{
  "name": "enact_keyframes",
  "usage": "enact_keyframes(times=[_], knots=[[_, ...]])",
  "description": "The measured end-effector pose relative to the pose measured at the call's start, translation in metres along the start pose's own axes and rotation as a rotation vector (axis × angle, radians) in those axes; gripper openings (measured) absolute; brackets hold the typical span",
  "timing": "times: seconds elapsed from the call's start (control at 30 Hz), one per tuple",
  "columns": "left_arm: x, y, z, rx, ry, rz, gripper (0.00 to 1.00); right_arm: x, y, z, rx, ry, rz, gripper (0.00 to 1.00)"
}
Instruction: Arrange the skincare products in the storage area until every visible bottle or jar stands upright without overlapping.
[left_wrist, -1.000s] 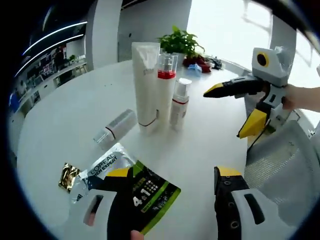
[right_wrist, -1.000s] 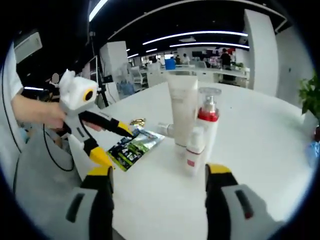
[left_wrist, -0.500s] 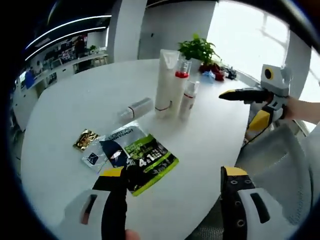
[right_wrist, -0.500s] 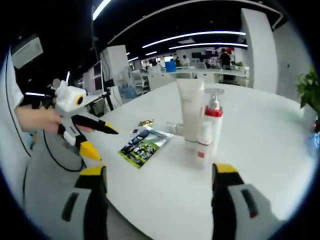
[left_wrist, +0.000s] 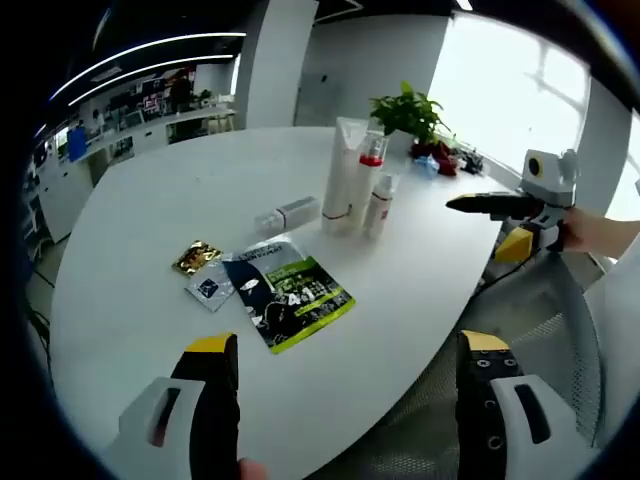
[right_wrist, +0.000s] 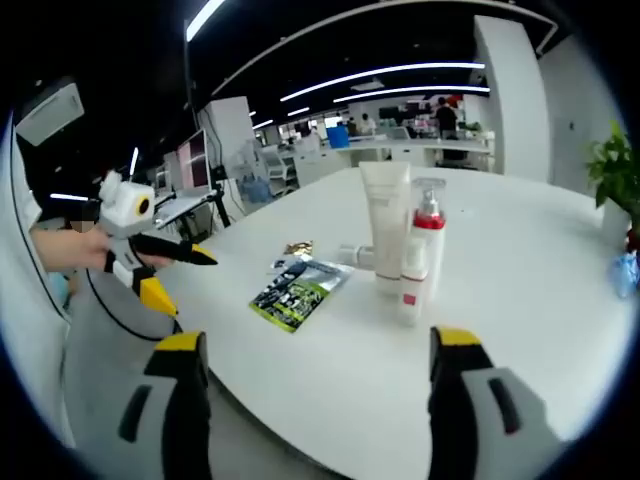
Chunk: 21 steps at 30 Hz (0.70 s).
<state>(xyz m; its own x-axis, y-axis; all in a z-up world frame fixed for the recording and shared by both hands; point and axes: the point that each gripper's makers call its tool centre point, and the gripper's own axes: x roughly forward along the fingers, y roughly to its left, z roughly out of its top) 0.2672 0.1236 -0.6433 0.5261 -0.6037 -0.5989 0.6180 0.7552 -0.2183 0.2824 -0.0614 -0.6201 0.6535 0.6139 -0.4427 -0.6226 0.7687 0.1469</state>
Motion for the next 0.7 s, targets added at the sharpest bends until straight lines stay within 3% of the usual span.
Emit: enact_keyframes(times=[0.27, 0.7], knots=[[-0.011, -0.002, -0.005, -0.019, -0.004, 0.018, 0.95, -0.008, -0.001, 0.006, 0.003, -0.021, -0.032, 0.93], [-0.019, 0.001, -0.009, -0.034, -0.004, 0.04, 0.95, -0.009, -0.001, 0.006, -0.002, -0.022, -0.041, 0.94]])
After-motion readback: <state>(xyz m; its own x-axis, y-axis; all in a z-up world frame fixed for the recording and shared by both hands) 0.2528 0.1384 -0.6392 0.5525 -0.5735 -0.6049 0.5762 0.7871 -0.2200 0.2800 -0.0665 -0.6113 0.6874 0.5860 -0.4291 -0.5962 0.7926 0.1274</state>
